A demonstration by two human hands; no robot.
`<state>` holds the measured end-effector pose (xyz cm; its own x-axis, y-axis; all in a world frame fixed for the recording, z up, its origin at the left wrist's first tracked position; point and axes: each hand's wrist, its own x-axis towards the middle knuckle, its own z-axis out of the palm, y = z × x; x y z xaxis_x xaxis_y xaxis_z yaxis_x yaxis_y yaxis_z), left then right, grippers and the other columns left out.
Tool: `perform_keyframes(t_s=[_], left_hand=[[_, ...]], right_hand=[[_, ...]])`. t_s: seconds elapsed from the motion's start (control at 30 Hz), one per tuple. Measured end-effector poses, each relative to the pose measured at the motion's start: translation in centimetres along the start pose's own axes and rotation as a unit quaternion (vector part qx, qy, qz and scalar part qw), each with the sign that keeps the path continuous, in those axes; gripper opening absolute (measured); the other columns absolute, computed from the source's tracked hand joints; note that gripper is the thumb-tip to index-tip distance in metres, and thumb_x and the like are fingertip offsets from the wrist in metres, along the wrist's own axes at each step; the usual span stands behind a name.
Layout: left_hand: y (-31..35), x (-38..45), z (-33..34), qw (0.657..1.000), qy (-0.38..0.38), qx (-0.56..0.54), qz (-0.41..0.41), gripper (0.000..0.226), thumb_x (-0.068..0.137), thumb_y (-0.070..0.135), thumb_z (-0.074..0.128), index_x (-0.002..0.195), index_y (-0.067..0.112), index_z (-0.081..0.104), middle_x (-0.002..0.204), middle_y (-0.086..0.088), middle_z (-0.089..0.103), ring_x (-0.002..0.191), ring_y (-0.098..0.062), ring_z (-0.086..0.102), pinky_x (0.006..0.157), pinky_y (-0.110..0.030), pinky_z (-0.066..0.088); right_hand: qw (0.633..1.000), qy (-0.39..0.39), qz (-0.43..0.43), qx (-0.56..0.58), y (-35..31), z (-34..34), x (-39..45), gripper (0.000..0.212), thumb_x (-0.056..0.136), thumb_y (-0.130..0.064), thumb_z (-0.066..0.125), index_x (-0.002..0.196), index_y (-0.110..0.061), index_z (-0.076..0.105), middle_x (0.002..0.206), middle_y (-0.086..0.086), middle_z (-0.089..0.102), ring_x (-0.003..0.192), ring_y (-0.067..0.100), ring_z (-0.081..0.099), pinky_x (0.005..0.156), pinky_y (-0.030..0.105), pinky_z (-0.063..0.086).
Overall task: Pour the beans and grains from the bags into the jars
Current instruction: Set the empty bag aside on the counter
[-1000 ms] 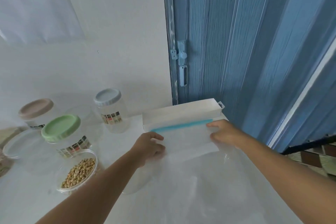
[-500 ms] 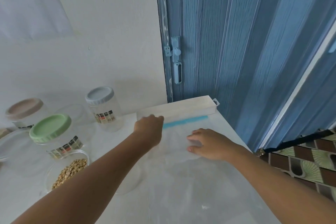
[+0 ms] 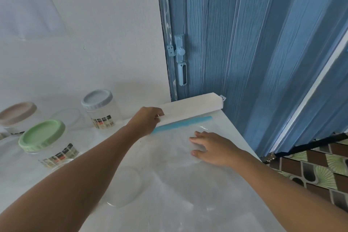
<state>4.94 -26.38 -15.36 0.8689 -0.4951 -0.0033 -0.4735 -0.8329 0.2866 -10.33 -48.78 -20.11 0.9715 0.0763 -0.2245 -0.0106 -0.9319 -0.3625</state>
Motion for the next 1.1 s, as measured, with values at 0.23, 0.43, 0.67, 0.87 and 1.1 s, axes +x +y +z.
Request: perform_keyframes(t_s=[0.23, 0.43, 0.67, 0.87, 1.1], left_hand=[[-0.4, -1.3, 1.4, 1.000, -0.007, 0.009, 0.006, 0.029, 0.104, 0.009, 0.055, 0.125, 0.018, 0.073, 0.124, -0.006, 0.073, 0.117, -0.026, 0.065, 0.095, -0.025, 0.045], [-0.3, -2.2, 3.0, 0.999, -0.027, 0.019, -0.006, 0.032, 0.106, 0.008, 0.048, 0.122, 0.020, 0.073, 0.109, -0.006, 0.072, 0.112, -0.031, 0.061, 0.095, -0.033, 0.049], [1.0, -4.1, 2.5, 0.999, -0.042, 0.019, -0.015, 0.049, 0.105, 0.037, 0.059, 0.152, 0.026, 0.047, 0.149, -0.010, 0.054, 0.135, -0.031, 0.051, 0.112, -0.042, 0.044], [5.3, -14.3, 2.3, 0.984, -0.093, -0.145, 0.034, 0.092, 0.090, 0.083, 0.042, 0.164, 0.046, 0.003, 0.173, 0.019, -0.001, 0.159, -0.009, 0.000, 0.127, -0.041, 0.012], [4.6, -17.9, 8.0, 0.979, -0.178, 0.027, 0.091, 0.115, 0.077, 0.102, 0.027, 0.161, 0.039, -0.022, 0.165, 0.014, -0.036, 0.149, -0.010, -0.040, 0.129, -0.040, -0.013]], right_hand=[[1.000, 0.012, -0.006, 0.024, 0.4, 0.1, 1.3, 0.058, 0.100, -0.056, 0.055, 0.154, -0.039, 0.043, 0.171, -0.010, 0.022, 0.158, 0.017, 0.018, 0.122, 0.040, 0.027], [0.998, 0.028, -0.003, 0.064, 0.3, 0.0, 0.5, 0.064, 0.098, -0.054, 0.062, 0.156, -0.036, 0.043, 0.171, -0.007, 0.022, 0.158, 0.013, 0.016, 0.124, 0.033, 0.011], [0.998, 0.056, -0.012, 0.038, -0.6, -0.5, -0.7, 0.054, 0.106, -0.058, 0.039, 0.156, -0.038, 0.040, 0.171, -0.006, 0.022, 0.159, 0.011, 0.009, 0.128, 0.038, -0.002], [0.999, -0.053, -0.008, 0.001, -1.6, -0.7, -5.1, 0.077, 0.094, -0.083, 0.016, 0.162, -0.050, 0.004, 0.171, -0.014, -0.014, 0.157, 0.012, -0.021, 0.129, 0.041, -0.009], [0.997, -0.034, -0.012, -0.072, -0.3, 4.3, -6.4, 0.087, 0.091, -0.086, 0.012, 0.162, -0.043, -0.014, 0.168, -0.006, -0.031, 0.154, 0.018, -0.031, 0.127, 0.042, -0.014]])
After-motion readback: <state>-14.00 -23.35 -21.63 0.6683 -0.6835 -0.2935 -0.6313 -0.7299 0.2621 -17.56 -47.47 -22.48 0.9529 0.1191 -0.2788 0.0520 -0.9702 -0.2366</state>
